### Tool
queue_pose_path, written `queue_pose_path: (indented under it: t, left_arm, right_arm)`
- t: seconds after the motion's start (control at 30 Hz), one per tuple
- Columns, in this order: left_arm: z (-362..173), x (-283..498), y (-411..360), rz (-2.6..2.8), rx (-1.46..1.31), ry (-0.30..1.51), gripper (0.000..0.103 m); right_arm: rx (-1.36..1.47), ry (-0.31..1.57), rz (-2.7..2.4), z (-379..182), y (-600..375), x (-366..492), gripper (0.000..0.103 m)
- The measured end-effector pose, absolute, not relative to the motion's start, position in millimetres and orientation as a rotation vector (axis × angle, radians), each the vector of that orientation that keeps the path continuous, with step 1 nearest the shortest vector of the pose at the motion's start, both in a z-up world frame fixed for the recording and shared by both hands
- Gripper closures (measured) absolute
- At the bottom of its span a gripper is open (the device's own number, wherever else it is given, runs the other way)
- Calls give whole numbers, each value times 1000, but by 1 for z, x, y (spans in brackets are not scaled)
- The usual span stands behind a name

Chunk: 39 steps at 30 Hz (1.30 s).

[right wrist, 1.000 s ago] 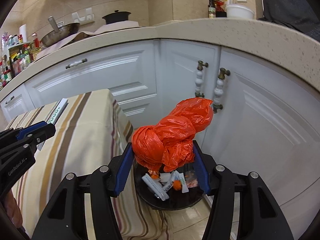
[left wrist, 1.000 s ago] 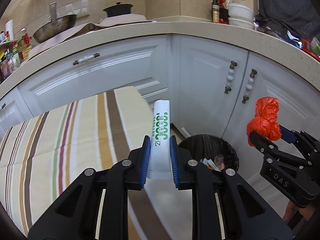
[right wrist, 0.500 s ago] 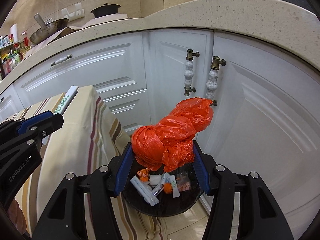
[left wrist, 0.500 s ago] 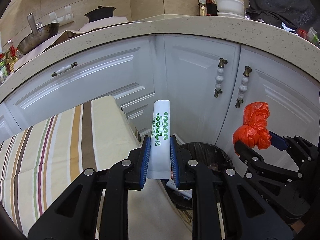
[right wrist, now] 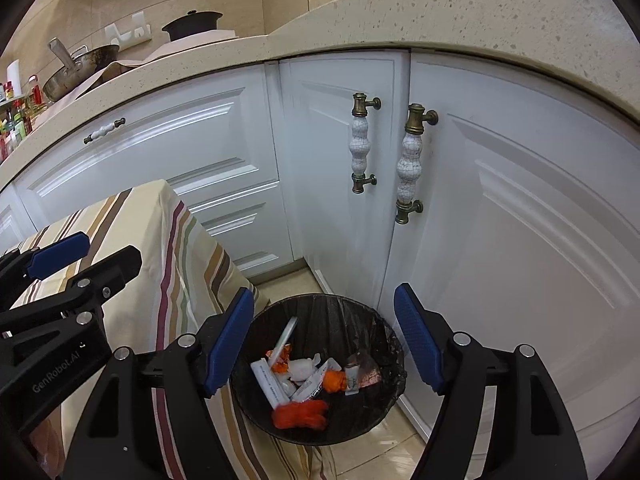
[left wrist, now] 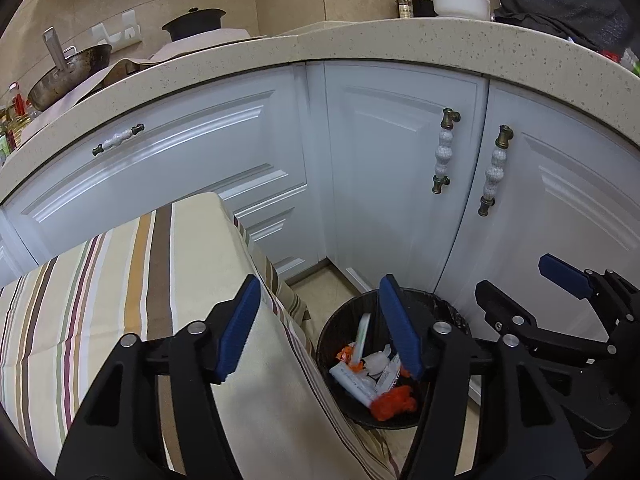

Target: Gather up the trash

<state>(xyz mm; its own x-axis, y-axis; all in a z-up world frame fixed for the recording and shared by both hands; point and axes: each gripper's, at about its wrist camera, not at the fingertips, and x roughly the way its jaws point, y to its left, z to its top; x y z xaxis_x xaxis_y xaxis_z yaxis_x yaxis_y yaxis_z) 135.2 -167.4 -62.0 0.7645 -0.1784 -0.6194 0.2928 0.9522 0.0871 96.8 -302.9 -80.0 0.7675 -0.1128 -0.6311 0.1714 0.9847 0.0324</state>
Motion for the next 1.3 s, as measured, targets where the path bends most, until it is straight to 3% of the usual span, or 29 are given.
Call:
queue_pose_path:
  t: [0.6, 1.3]
  left_arm:
    - [-17, 87, -111, -222, 129, 587, 21]
    - [28, 8, -40, -201, 79, 497, 16]
  right_arm:
    - [91, 619, -160, -33, -272, 48, 25]
    - [40, 509, -170, 27, -216, -30, 22]
